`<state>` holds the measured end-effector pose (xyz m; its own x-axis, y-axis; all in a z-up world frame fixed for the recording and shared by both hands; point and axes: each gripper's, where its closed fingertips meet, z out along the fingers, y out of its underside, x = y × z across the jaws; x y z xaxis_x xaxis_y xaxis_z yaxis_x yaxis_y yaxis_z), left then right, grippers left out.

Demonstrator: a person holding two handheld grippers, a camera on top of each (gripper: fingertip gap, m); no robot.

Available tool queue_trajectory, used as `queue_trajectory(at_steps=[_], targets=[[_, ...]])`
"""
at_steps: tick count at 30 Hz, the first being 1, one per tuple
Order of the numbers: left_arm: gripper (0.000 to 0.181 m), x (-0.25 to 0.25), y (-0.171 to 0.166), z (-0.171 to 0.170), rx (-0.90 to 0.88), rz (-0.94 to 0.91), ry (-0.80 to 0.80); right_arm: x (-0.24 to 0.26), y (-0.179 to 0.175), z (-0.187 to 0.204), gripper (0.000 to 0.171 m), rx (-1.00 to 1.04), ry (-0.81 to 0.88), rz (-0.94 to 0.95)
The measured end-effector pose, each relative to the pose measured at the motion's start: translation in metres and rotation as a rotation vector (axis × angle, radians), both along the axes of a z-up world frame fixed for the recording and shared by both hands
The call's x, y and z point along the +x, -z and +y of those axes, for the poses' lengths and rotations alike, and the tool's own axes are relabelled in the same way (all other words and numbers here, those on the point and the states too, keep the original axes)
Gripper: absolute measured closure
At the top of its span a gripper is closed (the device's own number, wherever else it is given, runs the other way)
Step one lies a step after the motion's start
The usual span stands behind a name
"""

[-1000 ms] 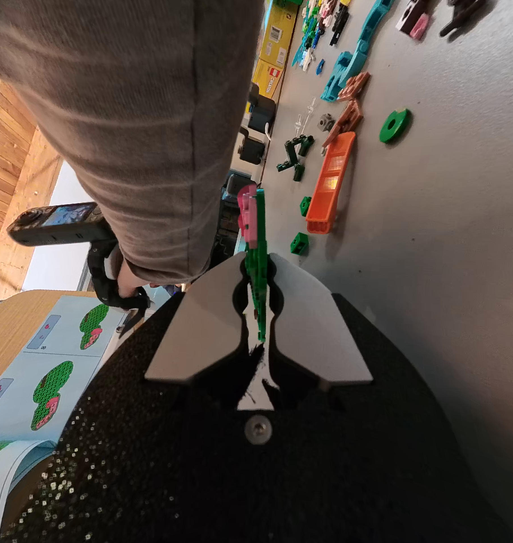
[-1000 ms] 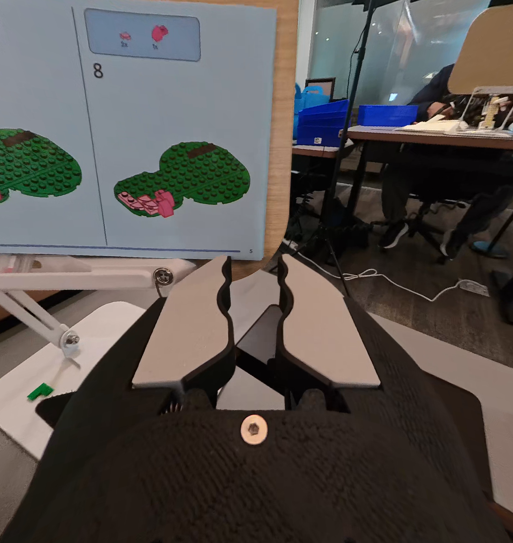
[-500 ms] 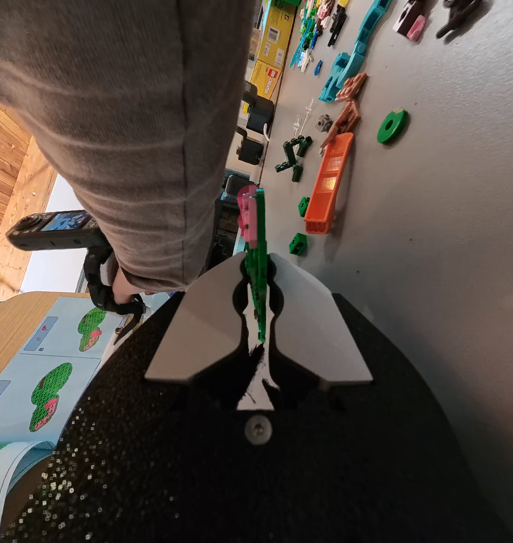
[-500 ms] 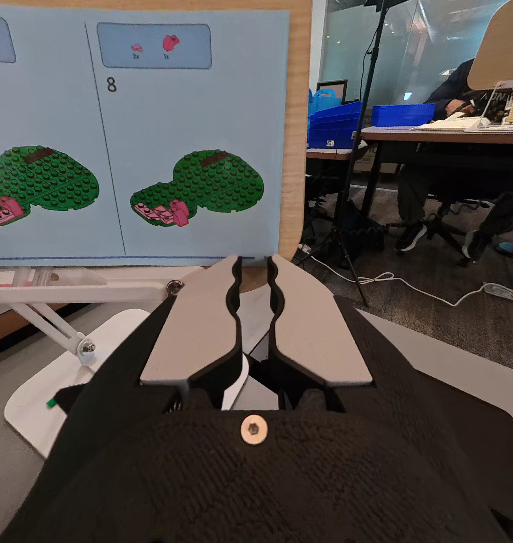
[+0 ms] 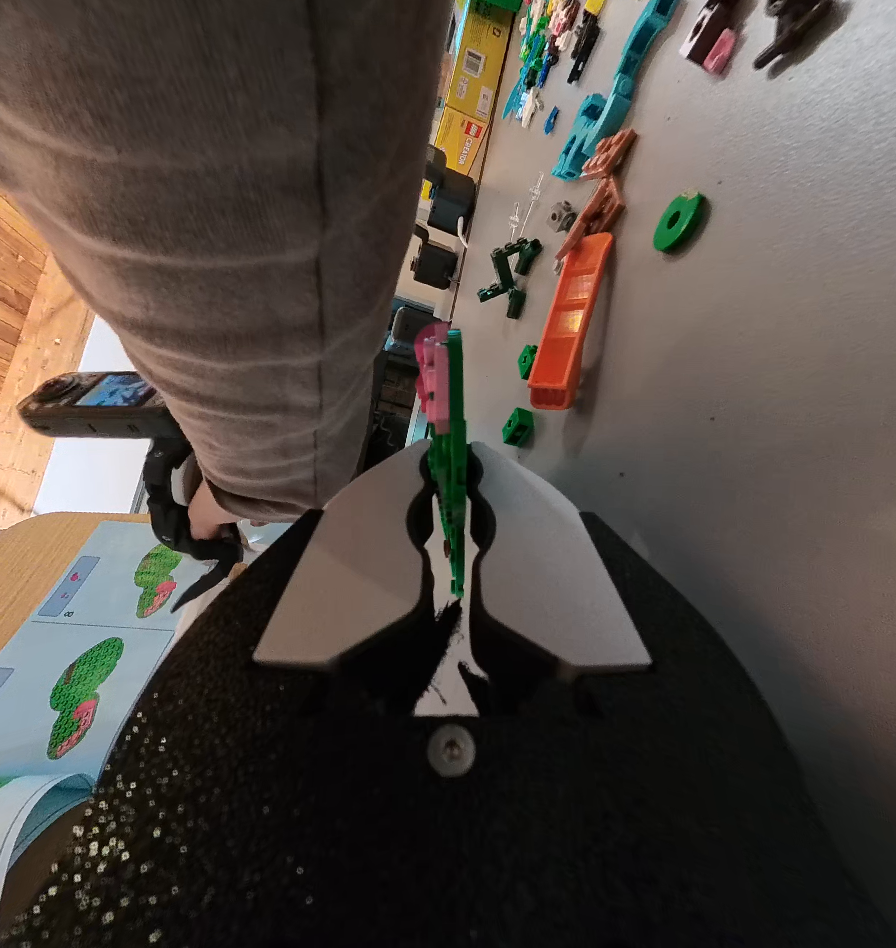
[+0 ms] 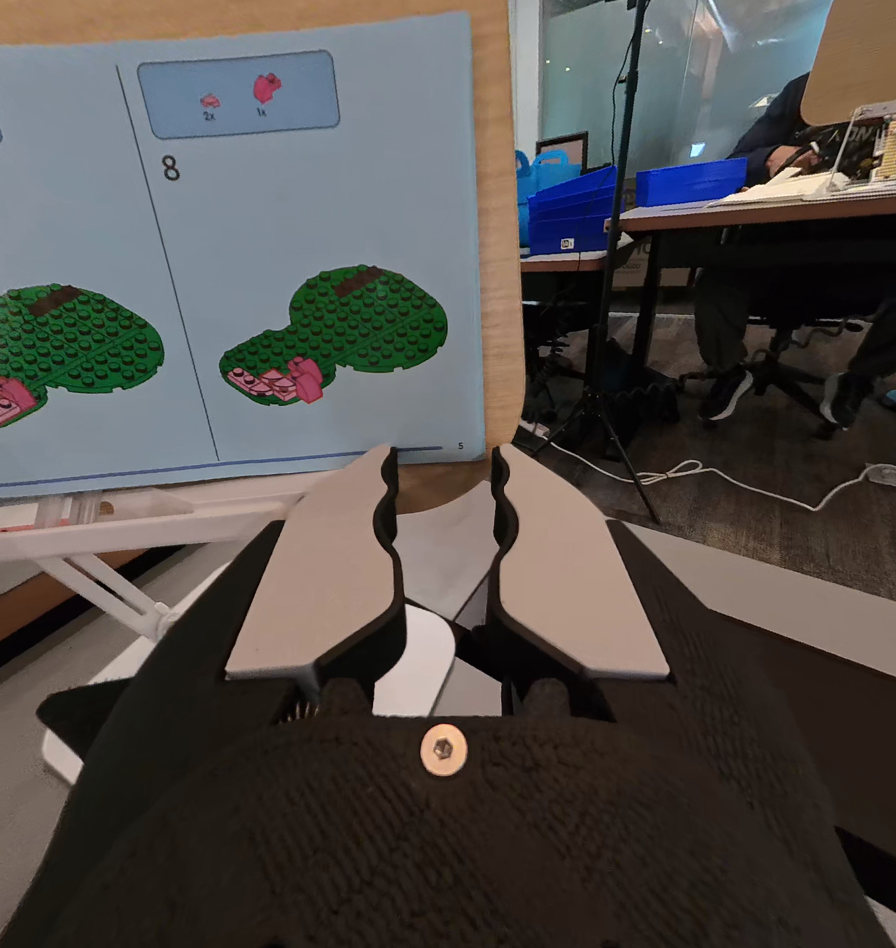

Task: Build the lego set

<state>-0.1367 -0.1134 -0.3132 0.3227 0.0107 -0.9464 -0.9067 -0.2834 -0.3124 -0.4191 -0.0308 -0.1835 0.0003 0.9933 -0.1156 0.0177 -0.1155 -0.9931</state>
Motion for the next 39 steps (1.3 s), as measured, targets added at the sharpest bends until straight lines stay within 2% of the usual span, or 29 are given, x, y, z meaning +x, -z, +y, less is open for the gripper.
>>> queue_trajectory(at_steps=[5, 13, 15, 18, 27, 29, 31, 34, 39], targets=[[0.172, 0.0, 0.0, 0.0, 0.0, 0.0, 0.001, -0.002, -0.002, -0.001, 0.14, -0.098, -0.04, 0.019], [0.172, 0.0, 0.0, 0.0, -0.001, -0.001, 0.002, -0.001, -0.001, 0.006, 0.158, -0.059, 0.003, -0.006], [0.172, 0.0, 0.0, 0.0, -0.001, -0.001, 0.002, 0.0, -0.002, 0.007, 0.168, -0.036, 0.018, -0.001], [0.172, 0.0, 0.0, 0.0, -0.001, -0.001, 0.002, 0.0, -0.002, 0.006, 0.171, -0.011, 0.023, -0.003], [0.172, 0.0, 0.0, -0.001, -0.002, -0.002, 0.0, 0.005, -0.007, 0.006, 0.171, 0.046, 0.023, 0.011], [0.172, -0.001, 0.0, -0.001, 0.003, -0.005, -0.001, 0.015, -0.015, 0.005, 0.159, 0.058, 0.014, 0.029], [0.172, -0.003, -0.003, -0.002, 0.018, -0.007, -0.011, 0.032, -0.024, 0.001, 0.146, 0.057, -0.023, 0.033], [0.172, -0.008, -0.012, -0.005, 0.069, -0.02, -0.029, 0.084, -0.042, -0.023, 0.142, 0.083, -0.199, 0.034], [0.173, -0.005, -0.019, -0.008, 0.108, -0.051, -0.011, 0.218, -0.028, -0.073, 0.136, 0.482, -0.552, -0.032]])
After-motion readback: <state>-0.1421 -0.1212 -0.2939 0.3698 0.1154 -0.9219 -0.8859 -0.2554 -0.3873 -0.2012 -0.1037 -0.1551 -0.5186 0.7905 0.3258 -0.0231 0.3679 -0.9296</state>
